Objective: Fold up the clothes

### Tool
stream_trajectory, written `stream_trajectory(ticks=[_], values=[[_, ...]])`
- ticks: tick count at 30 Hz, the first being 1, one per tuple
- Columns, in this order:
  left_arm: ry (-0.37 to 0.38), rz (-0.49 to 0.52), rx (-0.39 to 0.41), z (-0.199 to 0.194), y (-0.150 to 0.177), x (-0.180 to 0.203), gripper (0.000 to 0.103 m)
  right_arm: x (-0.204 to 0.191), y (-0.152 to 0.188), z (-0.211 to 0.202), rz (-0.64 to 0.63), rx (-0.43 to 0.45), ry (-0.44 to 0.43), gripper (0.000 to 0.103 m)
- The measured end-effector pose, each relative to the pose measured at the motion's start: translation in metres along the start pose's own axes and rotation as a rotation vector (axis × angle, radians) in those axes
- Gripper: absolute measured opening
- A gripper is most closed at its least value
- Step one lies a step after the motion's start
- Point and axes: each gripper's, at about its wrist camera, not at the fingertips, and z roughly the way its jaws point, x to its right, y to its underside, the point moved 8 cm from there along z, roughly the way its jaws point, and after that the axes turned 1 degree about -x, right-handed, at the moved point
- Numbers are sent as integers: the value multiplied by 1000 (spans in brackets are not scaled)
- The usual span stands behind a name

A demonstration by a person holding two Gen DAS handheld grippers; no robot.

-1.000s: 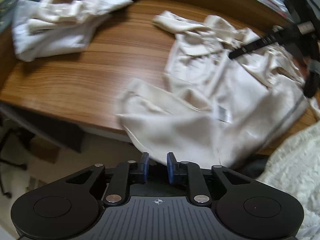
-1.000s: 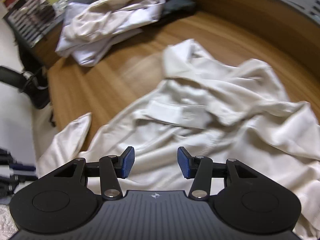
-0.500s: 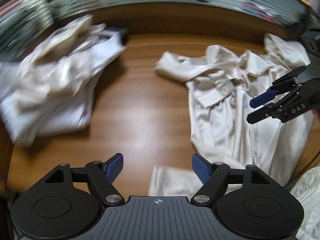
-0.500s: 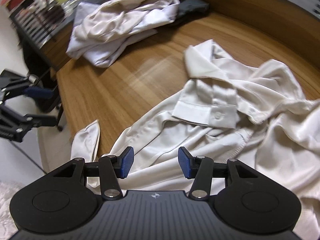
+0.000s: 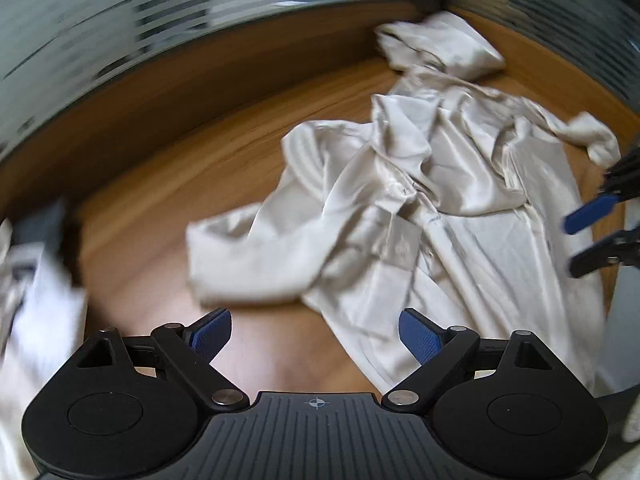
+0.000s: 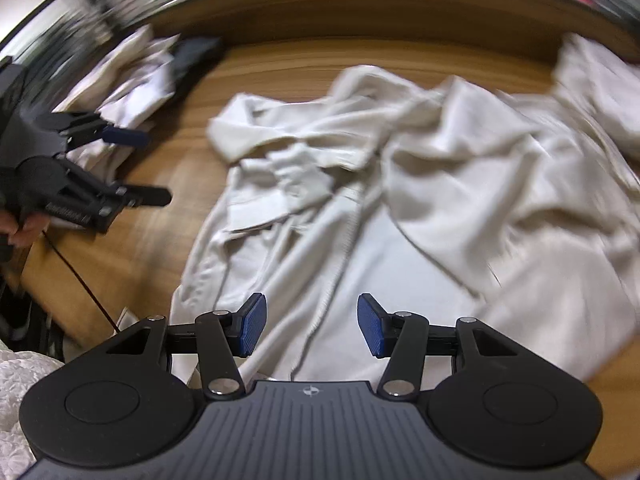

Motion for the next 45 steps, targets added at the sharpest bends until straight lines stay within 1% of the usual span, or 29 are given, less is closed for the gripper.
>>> stream_trajectory(ticks=[2, 4, 6, 8, 10, 11, 12, 13, 14, 15, 16, 17, 19, 20, 23, 25, 26, 29, 31, 35, 38, 42, 44, 45], values=[[23, 74, 2, 16, -13, -5, 91, 2, 10, -4, 74, 16, 38, 57], [58, 119, 5, 30, -22, -9, 91, 2, 20, -6, 132, 30, 72, 57], [89, 159, -2, 44, -28, -10, 88, -1, 30, -8, 183, 45, 108, 57], [95, 210, -20, 59, -32, -7, 78, -5, 40, -10, 228, 59, 146, 57], [115, 234, -21, 71, -37, -4, 77, -13, 50, -13, 257, 66, 189, 57], [140, 233, -24, 76, -38, -2, 69, -17, 56, -15, 269, 71, 211, 57], [168, 228, -41, 81, -38, 0, 58, -21, 61, -17, 283, 76, 232, 57], [190, 221, -67, 87, -38, 1, 32, -26, 67, -20, 305, 82, 251, 57], [198, 206, -82, 89, -38, 0, 26, -30, 73, -24, 332, 91, 268, 57], [204, 185, -71, 88, -40, -3, 24, -34, 80, -28, 359, 99, 285, 57], [210, 158, -53, 85, -42, -8, 16, -38, 86, -31, 387, 109, 299, 57], [216, 121, -42, 80, -45, -15, 13, -42, 93, -35, 418, 120, 308, 57], [233, 29, -22, 68, -50, -35, 12, -51, 108, -40, 476, 133, 325, 57], [228, -8, -11, 62, -53, -47, 12, -56, 115, -40, 496, 134, 335, 57], [156, -95, 39, 40, -62, -90, 10, -73, 131, -40, 550, 138, 353, 57], [80, -152, 77, 27, -68, -124, 10, -85, 137, -37, 577, 143, 353, 57], [24, -170, 97, 20, -70, -140, 10, -91, 139, -35, 585, 145, 352, 57], [-179, -179, 165, -2, -79, -185, 10, -108, 140, -26, 595, 147, 353, 57], [-269, -200, 188, -15, -84, -212, 10, -119, 140, -18, 600, 147, 355, 57], [-403, -246, 204, -37, -90, -258, 10, -135, 141, -1, 631, 153, 346, 57], [-478, -250, 205, -50, -93, -281, 10, -142, 142, 7, 652, 162, 342, 57], [-620, -253, 216, -67, -91, -304, 10, -151, 143, 16, 663, 171, 329, 57], [-652, -263, 192, -65, -88, -311, 10, -154, 145, 19, 663, 173, 329, 57], [-653, -265, 165, -60, -85, -313, 13, -154, 147, 19, 662, 174, 330, 57]])
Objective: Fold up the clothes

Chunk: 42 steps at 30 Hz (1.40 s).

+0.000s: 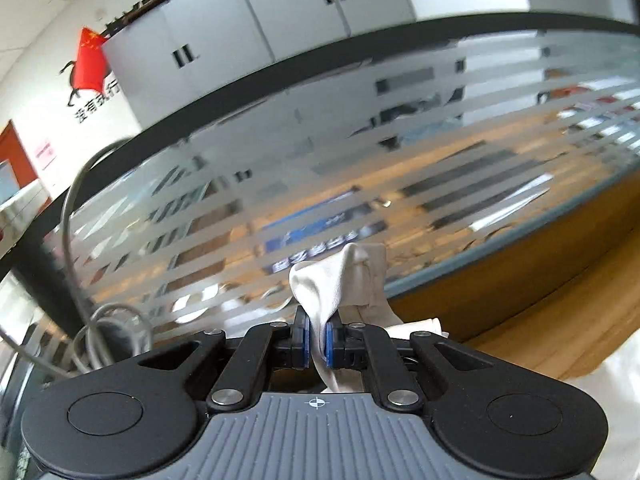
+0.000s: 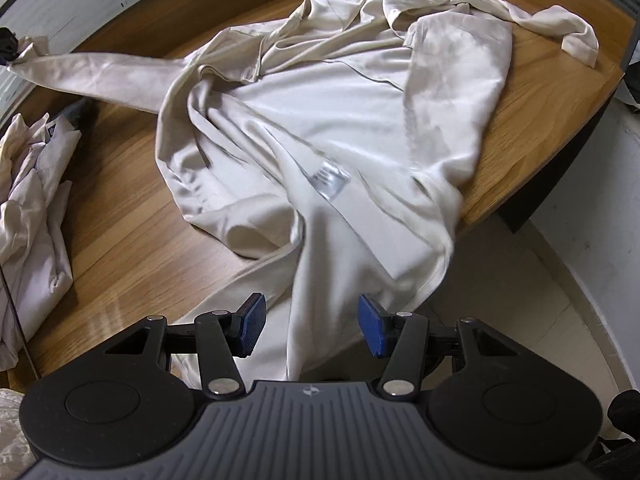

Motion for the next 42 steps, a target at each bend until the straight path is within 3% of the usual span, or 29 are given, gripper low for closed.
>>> stream_trajectory(ticks=[3, 4, 5, 7, 10, 19, 25, 26, 28, 29, 35, 42], values=[[37, -23, -47, 8, 11, 0, 26, 6, 6, -1, 3, 4, 0, 57], [47, -26, -51, 7, 15, 2, 36, 9, 7, -2, 6, 5, 1, 57], [54, -19, -48, 5, 18, 5, 45, 10, 9, -2, 9, 7, 2, 57], [88, 5, -31, -2, 20, 17, 52, 11, 12, -3, 15, 15, -1, 57], [152, 48, -23, -11, 20, 43, 55, 10, 12, 0, 8, 29, 5, 57], [337, 124, -44, -49, 57, 109, 64, 52, -24, 7, -75, 105, 194, 58], [428, 200, -41, -74, 74, 140, 74, 81, -54, 34, -69, 97, 214, 57], [437, 213, -40, -76, 76, 145, 75, 83, -56, 39, -68, 86, 199, 54], [449, 237, -43, -80, 80, 154, 76, 88, -58, 47, -62, 66, 176, 32], [454, 249, -45, -82, 82, 159, 77, 92, -58, 48, -50, 60, 178, 4], [479, 279, -72, -83, 94, 182, 78, 124, -40, 12, 131, 119, 169, 1], [527, 316, -90, -76, 96, 224, 78, 167, 46, -19, 417, 38, 161, 2]])
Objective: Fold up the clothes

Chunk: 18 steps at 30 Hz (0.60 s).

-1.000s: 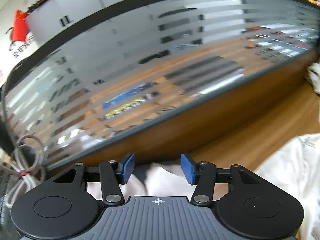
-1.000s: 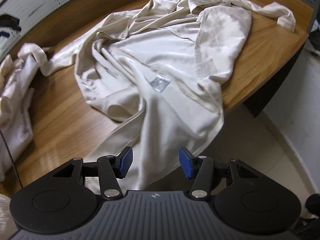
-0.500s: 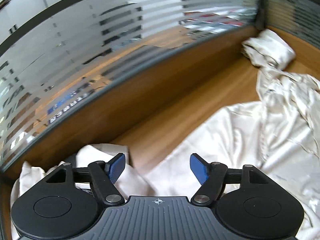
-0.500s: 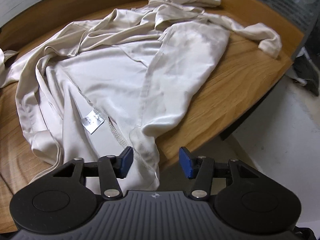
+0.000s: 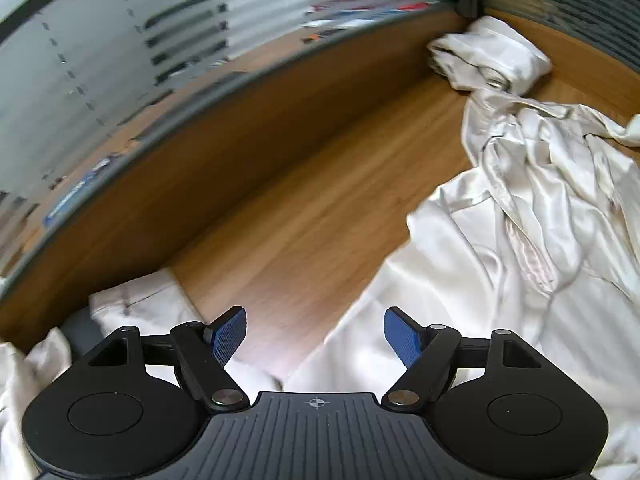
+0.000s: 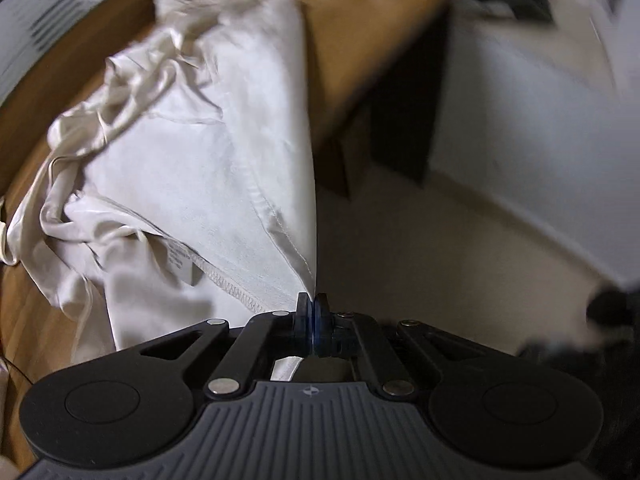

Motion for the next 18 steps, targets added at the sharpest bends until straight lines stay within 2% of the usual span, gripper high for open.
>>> stream_trajectory(ticks=[2, 4, 5, 6, 8, 11, 15, 18], values=[[18, 23, -7, 8, -6, 14, 78, 10, 17, 5, 20, -53, 10, 3], [45, 45, -12, 15, -12, 29, 78, 15, 23, 5, 9, -67, 49, 4], [61, 55, -11, 18, -15, 37, 78, 18, 25, 4, 2, -69, 72, 10], [75, 67, -8, 21, -18, 46, 78, 19, 25, 2, -2, -64, 89, 22], [103, 91, -6, 26, -24, 62, 78, 20, 18, -7, 4, -27, 95, 30], [150, 114, -1, 35, -35, 84, 78, 19, -1, -18, -14, 22, 91, 30], [206, 108, -2, 51, -54, 109, 78, 15, -42, -21, -55, 64, 87, 31], [218, 81, -13, 65, -70, 120, 77, 10, -73, -18, -83, 90, 70, 31]])
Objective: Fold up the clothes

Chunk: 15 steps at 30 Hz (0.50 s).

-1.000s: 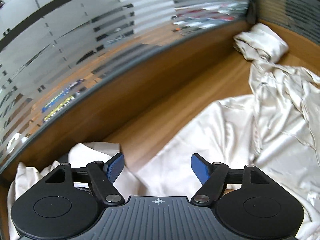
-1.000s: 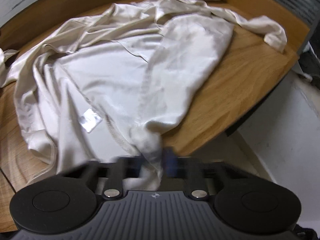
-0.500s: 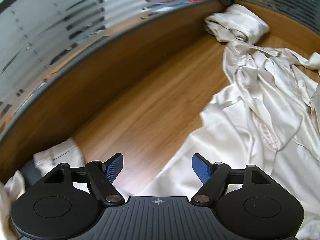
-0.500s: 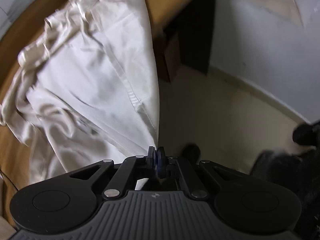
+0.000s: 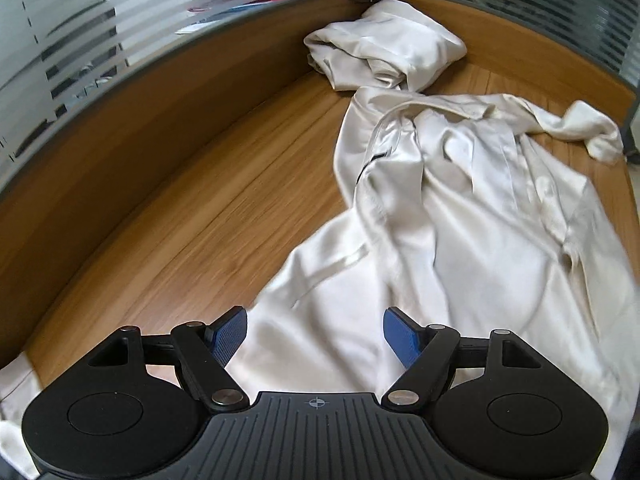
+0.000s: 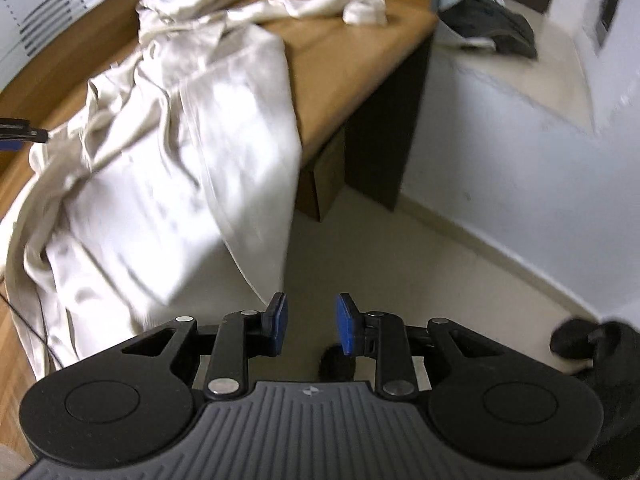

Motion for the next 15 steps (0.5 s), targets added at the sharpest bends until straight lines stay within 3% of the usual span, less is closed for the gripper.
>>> stream_trajectory(ticks=[4, 11, 15], values=[[-2, -26, -3, 23, -25, 4, 75, -3, -43, 13, -54, 17, -29, 33], [-9, 3, -27, 64, -61, 17, 71, -39, -117, 51, -180, 30, -96, 60], [-15, 12, -44, 81, -73, 25, 71, -70, -154, 78, -244, 44, -133, 66]])
